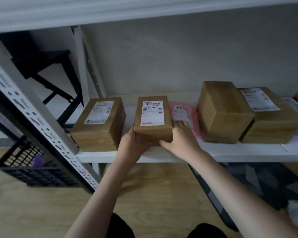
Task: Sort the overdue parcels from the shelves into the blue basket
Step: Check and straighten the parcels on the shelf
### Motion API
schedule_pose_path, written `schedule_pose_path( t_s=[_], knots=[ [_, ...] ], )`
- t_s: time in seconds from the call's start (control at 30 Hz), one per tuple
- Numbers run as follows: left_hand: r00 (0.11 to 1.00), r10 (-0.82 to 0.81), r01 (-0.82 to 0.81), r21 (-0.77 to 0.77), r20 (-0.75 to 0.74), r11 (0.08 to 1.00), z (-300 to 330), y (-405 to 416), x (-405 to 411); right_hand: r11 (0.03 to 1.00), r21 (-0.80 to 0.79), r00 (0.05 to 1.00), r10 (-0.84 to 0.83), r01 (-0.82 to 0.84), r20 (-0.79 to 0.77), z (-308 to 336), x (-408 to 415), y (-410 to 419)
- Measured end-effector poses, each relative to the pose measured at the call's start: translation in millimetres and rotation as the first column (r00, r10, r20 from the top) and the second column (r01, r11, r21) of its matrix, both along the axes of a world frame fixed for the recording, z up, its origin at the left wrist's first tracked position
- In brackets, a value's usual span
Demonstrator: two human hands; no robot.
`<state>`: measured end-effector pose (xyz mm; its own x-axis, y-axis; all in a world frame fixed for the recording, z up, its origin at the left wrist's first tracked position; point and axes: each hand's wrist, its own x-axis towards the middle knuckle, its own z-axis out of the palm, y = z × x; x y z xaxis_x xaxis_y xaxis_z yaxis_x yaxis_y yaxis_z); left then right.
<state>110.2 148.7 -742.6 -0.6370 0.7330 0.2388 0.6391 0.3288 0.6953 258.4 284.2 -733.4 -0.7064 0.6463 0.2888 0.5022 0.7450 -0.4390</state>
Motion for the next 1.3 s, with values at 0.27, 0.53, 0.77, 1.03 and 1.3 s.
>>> schedule_pose_path(
  t_s=[0.27,0.53,0.77,1.03,1.3],
  knots=[
    [0.999,0.015,-0.012,0.078,-0.046,0.997,-9.5,-7.6,15.8,0.997,0.067,0.995,0.038,-0.032,-0.087,-11.0,12.0,-2.5],
    [0.978,0.035,0.019,0.256,-0.205,0.966,1.8,-19.9,31.4,0.980,0.165,0.927,0.165,-0.114,-0.336,-4.7,26.9,-15.8],
    [0.933,0.087,0.067,0.406,-0.348,0.911,8.0,-24.8,47.0,0.962,0.263,0.867,0.197,-0.080,-0.458,2.9,34.9,-28.3],
    [0.945,0.085,0.050,0.396,-0.317,0.917,6.2,-30.2,47.3,0.967,0.242,0.876,0.185,-0.082,-0.446,-0.2,30.8,-32.3],
    [0.955,0.073,0.052,0.402,-0.289,0.914,4.2,-33.3,48.6,0.972,0.227,0.890,0.160,-0.065,-0.427,-1.4,31.6,-35.6]
  ],
)
